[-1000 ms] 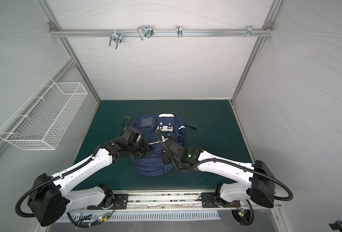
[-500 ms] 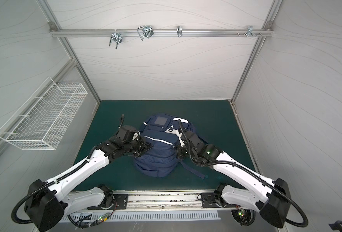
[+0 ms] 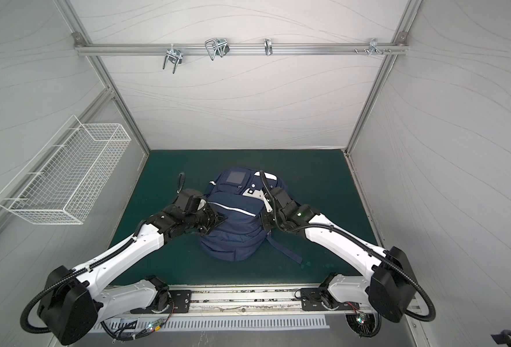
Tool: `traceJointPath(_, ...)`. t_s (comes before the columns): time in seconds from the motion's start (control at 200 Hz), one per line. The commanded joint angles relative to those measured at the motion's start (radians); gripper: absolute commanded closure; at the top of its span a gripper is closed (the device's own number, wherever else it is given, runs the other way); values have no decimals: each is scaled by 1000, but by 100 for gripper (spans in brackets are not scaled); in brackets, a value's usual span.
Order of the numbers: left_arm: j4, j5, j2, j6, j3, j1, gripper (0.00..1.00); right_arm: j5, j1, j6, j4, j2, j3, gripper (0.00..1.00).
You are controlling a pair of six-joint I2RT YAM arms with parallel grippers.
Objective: Pack books, pencil case, and school supplies into a backpack
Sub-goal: Zip the student bag at the center of the table, then reset both arms
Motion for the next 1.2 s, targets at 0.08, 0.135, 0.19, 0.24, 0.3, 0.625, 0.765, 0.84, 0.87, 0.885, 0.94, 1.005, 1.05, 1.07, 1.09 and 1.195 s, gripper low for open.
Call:
traceJointPath(0.08, 88, -92, 111, -28, 90, -84, 100, 104, -93, -69, -9, 88, 92, 100)
traceJointPath(0.135, 93, -109, 129, -35, 104, -113, 100, 100, -112, -78, -11, 102, 107, 100)
traceJointPath(0.19, 94, -121, 141, -43, 111, -131, 100, 93, -127, -83, -12, 109, 114, 100)
traceJointPath(0.24, 97, -127, 148, -48, 110, -139, 100, 82, -131, -87, -11, 107, 113, 100)
traceJointPath(0.3, 98, -128, 153, -53, 103, -141, 100, 66, -130, -85, -12, 97, 109, 100)
traceJointPath(0.625, -159, -275, 70, 196, 234, -141, 36, 193, -103, 37, -85, -224, 36, 12)
traceJointPath(0.765, -331, -571, -14, 438, 351, -126, 21, 458, -107, 87, -100, -364, -30, 1)
traceJointPath(0.84, -349, -806, -56, 557, 362, -98, 22, 635, -113, 106, -65, -428, -121, 1)
traceJointPath(0.87, -308, -867, -78, 620, 331, -79, 22, 695, -114, 128, -30, -449, -185, 1)
traceJointPath(0.885, -271, -893, -90, 660, 307, -66, 22, 721, -114, 129, 0, -458, -213, 1)
traceJointPath(0.94, -105, -965, -127, 834, 184, -17, 27, 775, -119, 67, 114, -496, -342, 1)
traceJointPath(1.005, 50, -1017, -149, 939, 56, 78, 24, 795, -145, -53, 254, -525, -473, 1)
traceJointPath(1.05, 103, -1009, -139, 933, -2, 175, 21, 842, -186, -51, 291, -520, -524, 1)
traceJointPath(1.07, 117, -995, -131, 919, -22, 222, 20, 856, -217, -6, 257, -515, -516, 1)
traceJointPath(1.09, 133, -974, -121, 906, -44, 269, 20, 847, -246, 44, 182, -513, -490, 1)
traceJointPath(1.195, 322, -949, -65, 878, -205, 419, 18, 872, -371, -84, 275, -475, -523, 1)
